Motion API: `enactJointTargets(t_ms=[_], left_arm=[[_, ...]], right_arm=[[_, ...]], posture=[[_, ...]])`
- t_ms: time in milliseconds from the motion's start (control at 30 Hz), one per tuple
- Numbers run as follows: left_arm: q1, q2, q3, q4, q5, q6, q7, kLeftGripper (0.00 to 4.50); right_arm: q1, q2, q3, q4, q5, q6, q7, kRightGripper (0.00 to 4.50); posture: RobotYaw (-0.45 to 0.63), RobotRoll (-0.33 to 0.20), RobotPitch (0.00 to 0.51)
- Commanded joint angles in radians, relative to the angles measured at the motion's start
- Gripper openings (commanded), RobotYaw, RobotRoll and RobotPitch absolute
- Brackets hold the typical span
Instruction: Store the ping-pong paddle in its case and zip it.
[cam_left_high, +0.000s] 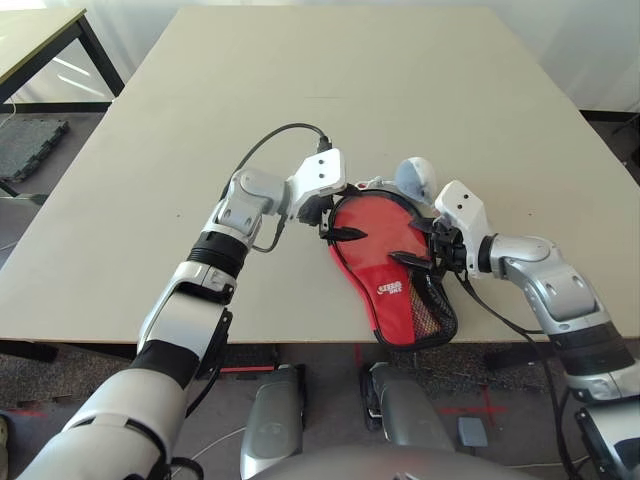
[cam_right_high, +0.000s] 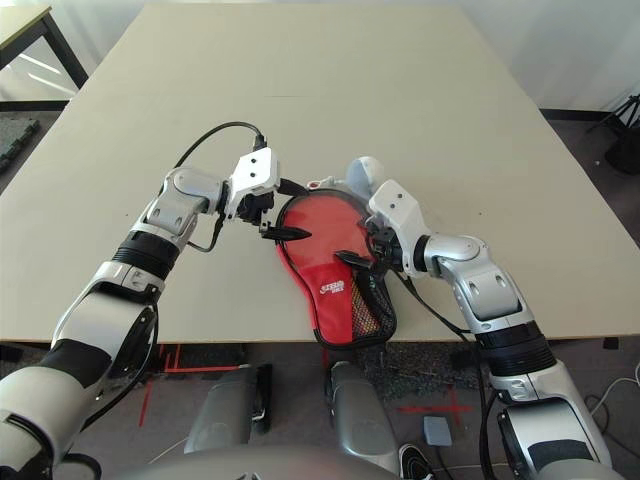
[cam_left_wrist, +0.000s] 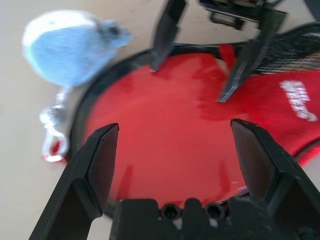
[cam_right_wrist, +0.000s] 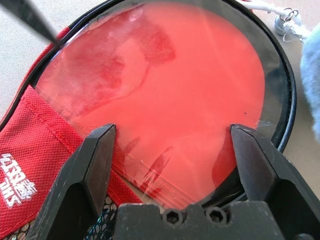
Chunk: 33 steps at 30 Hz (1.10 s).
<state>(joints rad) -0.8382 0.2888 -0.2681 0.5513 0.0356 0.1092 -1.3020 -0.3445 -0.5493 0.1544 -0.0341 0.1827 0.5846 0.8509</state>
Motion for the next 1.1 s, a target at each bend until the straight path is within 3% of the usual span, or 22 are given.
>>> enactJointTargets(t_ms=[33, 233, 467, 667, 967, 1100], left_arm=[[0.031, 0.002, -0.047, -0.030, 0.012, 0.027, 0.004, 4.48], [0.038, -0.005, -0.082, 0.033, 0.038, 0.024, 0.059, 4.48], [0.035, -0.013, -0.089, 0.068, 0.036, 0.016, 0.074, 4.48], [0.038, -0.018, -0.091, 0.089, 0.041, 0.004, 0.082, 4.48], [0.049, -0.024, -0.095, 0.071, 0.037, 0.011, 0.083, 4.48], [0.054, -0.026, -0.097, 0.065, 0.037, 0.013, 0.083, 4.48]], right_arm=[[0.039, -0.004, 0.056, 0.044, -0.009, 0.048, 0.017, 4.50], [-0.010, -0.012, -0.085, -0.063, 0.136, 0.143, 0.032, 4.50], [-0.212, -0.050, -0.222, -0.102, 0.270, 0.280, 0.007, 4.50], [-0.310, -0.059, -0.219, 0.011, 0.191, 0.200, -0.088, 4.50], [-0.270, -0.002, -0.148, 0.171, 0.037, 0.069, -0.222, 4.50], [-0.274, 0.027, -0.154, 0.243, 0.023, 0.047, -0.240, 4.50]], posture=[[0.07, 0.000, 0.146], [0.07, 0.000, 0.149], [0.06, 0.000, 0.149], [0.06, 0.000, 0.150], [0.07, 0.000, 0.151], [0.08, 0.000, 0.149]])
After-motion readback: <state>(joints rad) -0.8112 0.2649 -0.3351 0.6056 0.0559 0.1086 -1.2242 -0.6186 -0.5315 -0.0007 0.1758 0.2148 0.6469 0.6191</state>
